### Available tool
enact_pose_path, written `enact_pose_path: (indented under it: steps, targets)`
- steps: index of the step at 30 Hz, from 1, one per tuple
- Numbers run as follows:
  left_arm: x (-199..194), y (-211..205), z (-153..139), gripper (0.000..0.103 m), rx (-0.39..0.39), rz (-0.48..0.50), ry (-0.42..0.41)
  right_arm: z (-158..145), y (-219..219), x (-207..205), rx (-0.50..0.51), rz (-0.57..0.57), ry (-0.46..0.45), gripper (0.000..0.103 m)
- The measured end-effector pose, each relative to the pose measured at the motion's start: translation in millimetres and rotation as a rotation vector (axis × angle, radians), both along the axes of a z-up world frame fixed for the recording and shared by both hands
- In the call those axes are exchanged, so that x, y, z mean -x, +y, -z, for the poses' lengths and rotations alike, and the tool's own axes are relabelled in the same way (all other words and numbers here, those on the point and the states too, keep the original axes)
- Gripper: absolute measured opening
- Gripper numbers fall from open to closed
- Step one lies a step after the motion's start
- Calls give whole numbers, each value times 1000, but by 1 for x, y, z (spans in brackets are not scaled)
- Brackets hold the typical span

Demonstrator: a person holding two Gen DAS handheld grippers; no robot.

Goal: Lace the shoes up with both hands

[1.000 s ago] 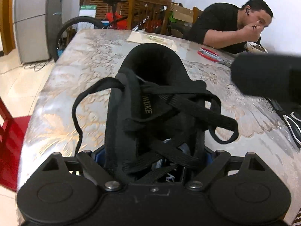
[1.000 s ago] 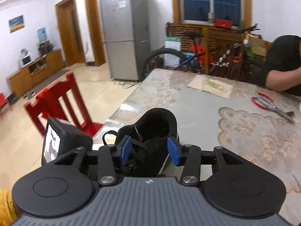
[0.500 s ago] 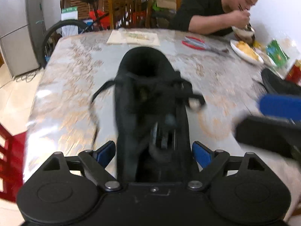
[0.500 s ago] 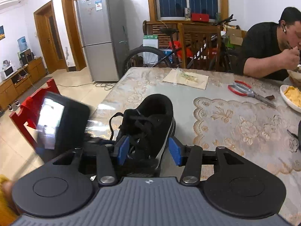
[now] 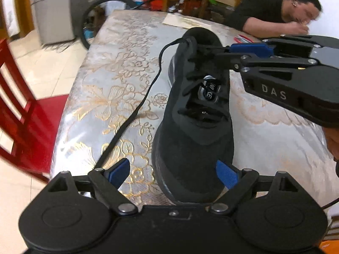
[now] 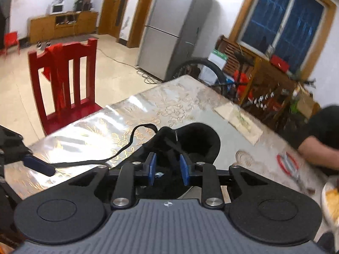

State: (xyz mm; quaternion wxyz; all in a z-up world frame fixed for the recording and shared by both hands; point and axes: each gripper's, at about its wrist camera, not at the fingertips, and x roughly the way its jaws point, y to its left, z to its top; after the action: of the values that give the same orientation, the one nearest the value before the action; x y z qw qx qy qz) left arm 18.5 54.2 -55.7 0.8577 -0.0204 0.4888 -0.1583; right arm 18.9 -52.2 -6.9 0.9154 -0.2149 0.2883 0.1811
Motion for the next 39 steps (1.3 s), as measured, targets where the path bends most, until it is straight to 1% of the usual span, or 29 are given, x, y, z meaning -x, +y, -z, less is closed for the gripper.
enact_pose_path:
  steps: [1,4,5,6,7,8,9,11,12,13,14,15,16,17,18,20,21,23,25,26,27,28,29,30,32,34,36,38,39]
  targets:
    - [1,-3,2,89,8,-25,9,1,-2,-3,10,-28,6,27]
    - [2,-11,3,90,27,-123,22,9,-5,-9,76,-136,-5,3]
    - [3,-15,4,90,31,-158,28,7,-10,-8,58,-192,1,3]
    - [4,-19,5,90,36,-189,32,-1,-18,-4,-15,-290,41,2]
    - [5,-24,5,90,38,-212,37,-12,-29,5,-112,-431,96,3]
    - [8,-28,5,90,32,-232,40,-22,-39,16,-164,-561,135,2]
    - [12,-33,4,90,23,-254,37,-28,-47,25,-171,-660,168,1]
    - [19,-43,3,89,-28,-273,40,-33,-65,36,-161,-822,293,1]
    - [26,-49,1,89,-70,-275,35,-33,-74,37,-154,-845,316,5]
    - [34,-54,0,89,-105,-278,30,-33,-81,36,-136,-845,318,14]
    - [41,-57,-3,89,-121,-284,24,-32,-88,35,-122,-839,315,25]
    - [48,-58,-7,89,-126,-294,19,-31,-94,31,-130,-807,298,31]
    - [54,-59,-11,89,-131,-303,14,-30,-99,25,-151,-761,278,41]
    - [59,-59,-15,89,-133,-314,4,-29,-104,20,-173,-711,260,45]
    - [62,-57,-21,89,-136,-327,-12,-27,-109,12,-203,-641,249,45]
    - [56,-51,-28,89,-157,-340,-38,-16,-115,-11,-248,-405,261,55]
    - [50,-48,-30,89,-165,-333,-48,-7,-119,-22,-249,-265,276,54]
    - [36,-44,-28,89,-170,-293,-62,13,-123,-39,-202,-74,310,42]
    - [21,-41,-20,89,-141,-231,-36,28,-126,-54,-216,-41,367,39]
    - [17,-41,-18,89,-98,-198,-23,35,-127,-61,-232,-26,398,39]
    - [13,-41,-15,88,-59,-174,-1,39,-129,-67,-286,-20,441,39]
    - [11,-44,-12,91,-45,-159,18,42,-129,-72,-349,-10,481,39]
    - [11,-49,-9,91,-62,-144,19,43,-129,-78,-420,0,512,36]
    - [12,-56,-7,91,-95,-124,8,45,-126,-82,-457,17,522,35]
    - [16,-70,-4,93,-113,-65,0,46,-115,-88,-473,45,489,35]
    - [18,-81,-5,89,-96,-16,4,41,-116,-91,-506,65,437,36]
    - [21,-88,-5,88,-100,-8,-9,33,-122,-87,-567,63,458,36]
    - [22,-88,-7,88,-97,-7,-11,27,-126,-79,-611,36,465,43]
    - [24,-87,-8,88,-93,-1,-12,25,-124,-74,-614,15,454,44]
